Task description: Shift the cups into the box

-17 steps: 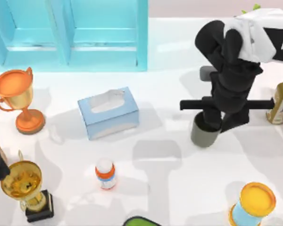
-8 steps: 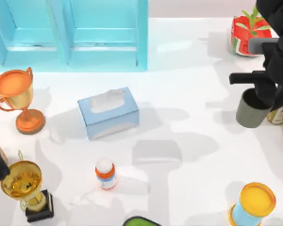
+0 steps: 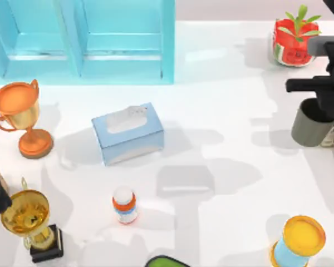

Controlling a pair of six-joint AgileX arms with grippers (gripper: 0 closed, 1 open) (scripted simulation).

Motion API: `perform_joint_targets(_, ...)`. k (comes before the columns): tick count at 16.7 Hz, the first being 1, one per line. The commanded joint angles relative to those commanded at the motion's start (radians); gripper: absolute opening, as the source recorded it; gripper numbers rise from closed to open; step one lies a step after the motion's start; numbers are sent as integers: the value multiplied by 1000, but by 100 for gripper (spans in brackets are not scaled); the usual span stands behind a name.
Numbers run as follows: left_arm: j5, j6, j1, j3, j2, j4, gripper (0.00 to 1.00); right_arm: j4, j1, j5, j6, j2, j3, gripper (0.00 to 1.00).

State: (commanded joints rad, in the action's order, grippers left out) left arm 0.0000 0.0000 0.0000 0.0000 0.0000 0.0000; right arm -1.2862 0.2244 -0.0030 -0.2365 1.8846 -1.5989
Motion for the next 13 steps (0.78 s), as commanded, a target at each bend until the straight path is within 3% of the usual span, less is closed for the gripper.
perform_joint_targets(4,0,0,0,0,0,0,100,-52,-138,-15,154,-76,10,0)
perform_joint_targets(10,0,0,0,0,0,0,100,-70,-564,2,576,-84,-42,0)
perform_joint_targets(13,0,0,0,0,0,0,100,-71,-697,22,701,-62,-80,0)
